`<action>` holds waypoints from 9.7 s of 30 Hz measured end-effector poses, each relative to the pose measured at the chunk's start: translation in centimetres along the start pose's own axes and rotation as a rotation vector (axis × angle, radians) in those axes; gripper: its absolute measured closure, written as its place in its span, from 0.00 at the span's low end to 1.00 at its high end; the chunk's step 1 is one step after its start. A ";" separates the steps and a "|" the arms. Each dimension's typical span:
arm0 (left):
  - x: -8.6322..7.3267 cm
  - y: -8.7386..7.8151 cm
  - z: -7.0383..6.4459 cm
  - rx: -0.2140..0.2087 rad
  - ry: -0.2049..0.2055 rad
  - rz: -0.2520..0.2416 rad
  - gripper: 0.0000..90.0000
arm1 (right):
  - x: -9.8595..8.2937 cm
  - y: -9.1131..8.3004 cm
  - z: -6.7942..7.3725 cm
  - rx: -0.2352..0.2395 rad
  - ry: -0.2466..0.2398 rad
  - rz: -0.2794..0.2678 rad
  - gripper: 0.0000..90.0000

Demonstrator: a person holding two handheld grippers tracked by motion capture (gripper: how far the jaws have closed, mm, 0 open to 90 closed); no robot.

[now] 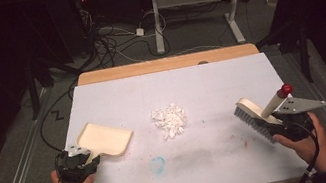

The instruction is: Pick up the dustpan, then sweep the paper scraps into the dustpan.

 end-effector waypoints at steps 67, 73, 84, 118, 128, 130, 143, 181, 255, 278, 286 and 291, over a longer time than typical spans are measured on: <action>4.6 -0.4 -4.9 -0.227 0.455 0.193 0.70 | 9.8 9.8 0.5 -0.032 -0.067 -0.005 0.74; 4.8 -0.4 -4.8 -0.230 0.466 0.200 0.70 | 10.6 10.3 0.8 -0.016 -0.068 -0.010 0.74; 5.1 -0.6 -5.0 -0.222 0.481 0.219 0.70 | 10.7 10.9 0.1 0.003 -0.043 -0.014 0.74; 5.1 -0.3 -5.9 -0.220 0.518 0.238 0.70 | 10.5 10.9 1.4 0.019 -0.075 0.000 0.74; 5.1 0.0 -5.9 -0.230 0.515 0.246 0.70 | 10.6 10.9 1.3 0.013 -0.078 -0.004 0.74; 5.1 0.0 -5.9 -0.231 0.517 0.247 0.70 | 10.6 10.9 1.3 0.011 -0.075 -0.003 0.74; 5.0 -0.2 -6.2 -0.229 0.521 0.248 0.70 | 11.9 12.2 2.2 0.000 -0.100 0.000 0.74; 6.3 1.2 -6.7 -0.280 0.466 0.310 0.70 | 14.1 18.9 10.5 0.172 -0.208 0.023 0.74; 6.3 2.8 -8.2 -0.263 0.494 0.346 0.69 | 11.4 15.3 10.4 0.054 -0.132 0.056 0.74; 6.1 2.6 -7.7 -0.277 0.488 0.330 0.69 | 15.2 15.6 18.8 0.260 -0.159 -0.022 0.74; 6.1 2.7 -7.8 -0.275 0.493 0.337 0.69 | 15.9 14.1 17.3 0.218 -0.133 -0.063 0.74; 6.1 2.8 -7.9 -0.273 0.492 0.337 0.69 | 15.7 13.9 15.9 0.191 -0.105 -0.062 0.74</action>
Point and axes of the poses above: each handheld gripper's, and its own axes: y roughly forward along the jaws, x roughly out of its top, z roughly to its left, the point moved 5 cm from there along y, roughly forward along the jaws, and after that the axes turned 6 degrees about z, right-handed, at the moved point
